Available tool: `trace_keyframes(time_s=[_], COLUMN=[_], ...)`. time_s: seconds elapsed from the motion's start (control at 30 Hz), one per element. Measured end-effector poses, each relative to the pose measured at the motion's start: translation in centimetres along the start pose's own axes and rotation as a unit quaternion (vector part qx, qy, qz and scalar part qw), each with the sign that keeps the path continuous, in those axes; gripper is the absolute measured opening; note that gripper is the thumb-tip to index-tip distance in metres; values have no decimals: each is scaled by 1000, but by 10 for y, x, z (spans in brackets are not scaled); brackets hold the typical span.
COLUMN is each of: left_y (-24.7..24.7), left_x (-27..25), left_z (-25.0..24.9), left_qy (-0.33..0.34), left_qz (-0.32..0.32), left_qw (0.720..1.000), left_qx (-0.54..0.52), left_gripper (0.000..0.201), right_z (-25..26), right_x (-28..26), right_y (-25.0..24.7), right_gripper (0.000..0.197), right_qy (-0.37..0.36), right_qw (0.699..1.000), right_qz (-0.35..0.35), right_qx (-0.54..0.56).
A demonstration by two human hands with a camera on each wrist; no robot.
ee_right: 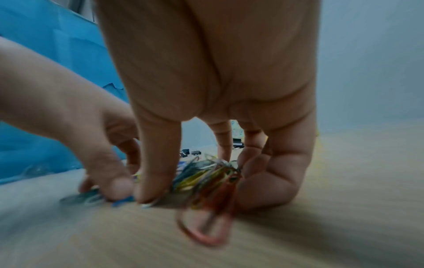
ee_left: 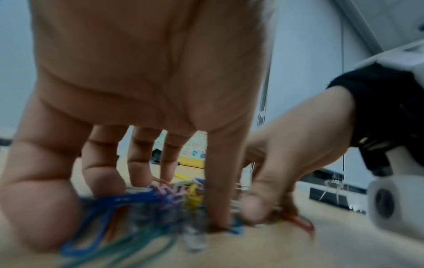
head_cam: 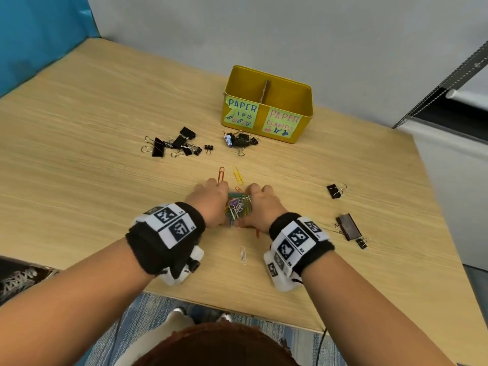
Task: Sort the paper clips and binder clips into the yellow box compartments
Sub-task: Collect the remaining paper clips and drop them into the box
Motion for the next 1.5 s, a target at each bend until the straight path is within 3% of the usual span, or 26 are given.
trace_keyframes(time_s=[0.1, 0.2, 0.37, 0.5, 0.73, 0.83, 1.03, 1.1, 1.2, 1.3, 1.4, 1.5], left_y=[1, -4, -16, -30, -72, -105, -178, -191, -195, -187, -175, -170], left_x=[7, 14, 24, 35, 52, 65, 115, 137, 165, 181, 193, 197], left_z=[-6, 0, 16, 31, 24, 17, 0, -3, -4, -10, -14, -12], left_qy=[4, 10, -30, -29, 9, 28, 65, 52, 23, 19, 22, 21], left_qz=[-24, -38, -2, 18, 1, -49, -174, -221, -266, -265, -226, -183], left_qw=[999, 996, 970, 946, 885, 870, 863, 858, 866, 897, 914, 909], left_qx=[-38, -82, -242, -322, -465, -490, -470, -461, -424, -354, -337, -375], left_gripper=[43, 32, 18, 14, 15, 12, 19, 10, 21, 24, 30, 41], right_z=[5, -2, -25, -40, -28, -9, 33, 43, 51, 49, 48, 49], right_x=[7, 13, 26, 35, 51, 62, 100, 120, 152, 184, 206, 211], right_y=[-2, -9, -23, -36, -91, -127, -196, -208, -207, -195, -179, -169], right_gripper=[57, 43, 14, 23, 14, 16, 22, 23, 25, 11, 20, 32], right_qy=[-19, -44, -8, 1, -14, -43, -101, -97, -63, -15, 10, 9], right_qw=[999, 997, 981, 949, 883, 859, 846, 839, 855, 882, 910, 919], right_qz=[-9, -27, 6, 43, 38, 14, -78, -130, -198, -260, -228, -159], right_qx=[26, 48, 195, 311, 467, 510, 517, 519, 474, 392, 347, 361])
Point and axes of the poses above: each hand's wrist, its own x-axis towards the middle knuckle, its own y-axis out of the palm, z = x × y, the point moved 3 cm from there along x, towards the middle knuckle, and after that the axes turned 4 degrees about -z, right-handed, at the moved point
